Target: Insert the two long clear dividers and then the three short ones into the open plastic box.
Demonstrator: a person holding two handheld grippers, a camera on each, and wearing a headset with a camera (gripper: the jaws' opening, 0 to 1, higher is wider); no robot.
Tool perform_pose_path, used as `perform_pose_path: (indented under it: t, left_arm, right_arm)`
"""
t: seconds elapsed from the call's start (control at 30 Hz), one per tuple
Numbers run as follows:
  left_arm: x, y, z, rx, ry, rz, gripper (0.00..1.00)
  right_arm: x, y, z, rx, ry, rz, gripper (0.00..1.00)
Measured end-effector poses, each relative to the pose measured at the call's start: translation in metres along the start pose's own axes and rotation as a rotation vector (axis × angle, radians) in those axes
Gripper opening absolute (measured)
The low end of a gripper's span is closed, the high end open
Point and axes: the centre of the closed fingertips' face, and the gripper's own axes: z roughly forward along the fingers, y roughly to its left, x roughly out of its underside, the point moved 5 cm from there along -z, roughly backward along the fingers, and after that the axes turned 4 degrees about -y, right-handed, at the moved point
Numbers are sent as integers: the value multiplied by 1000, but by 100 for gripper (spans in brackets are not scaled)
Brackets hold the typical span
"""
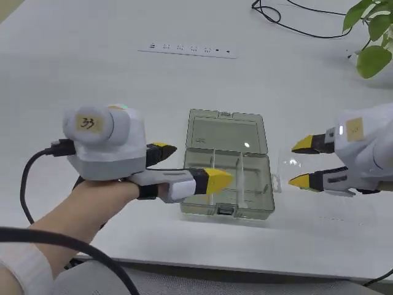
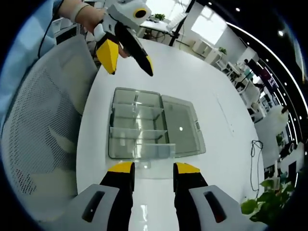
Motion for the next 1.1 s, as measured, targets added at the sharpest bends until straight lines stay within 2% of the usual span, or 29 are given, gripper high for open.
perform_pose_path:
  t: [0.03,0.07,0.17,0.23,0.33,0.37,0.43,0.5,0.57,0.77,0.9,1.1]
  left_arm:
    - [0,-2,2,11,5,-20,73]
    - [-1,-6,4,37,-5,-59,70]
    - [-2,-9,9,56,-14,-121,65]
    - [-3,-12,11,70,-17,-136,60]
    - [-3,-16,14,91,-17,-170,51]
    - [-4,-18,15,101,-17,-172,48]
    - [-4,-23,16,135,-19,-193,35]
    - [-7,-29,18,161,-44,-225,26]
    - [-7,-29,20,152,-45,-237,26]
    - [-4,-29,23,143,-31,-249,23]
    - [-2,-28,23,146,-30,-265,13]
    - [0,-30,21,160,-40,-296,6]
  right_arm:
    - [-6,1,-1,5,-10,-11,32]
    - [-15,-1,-2,21,-23,-60,32]
    - [-32,0,-3,25,-39,-110,32]
    - [-39,-1,-3,27,-32,-172,32]
    - [-50,2,-2,25,-41,-201,32]
    - [-55,3,-1,24,-47,-234,32]
    - [-60,7,0,10,-41,-240,32]
    - [-69,10,2,1,-55,-254,32]
    - [-74,13,4,-4,-63,-288,32]
    - [-83,15,5,-6,-75,-330,32]
    - [-85,14,5,-4,-67,-358,32]
    - [-86,17,5,-4,-61,-374,32]
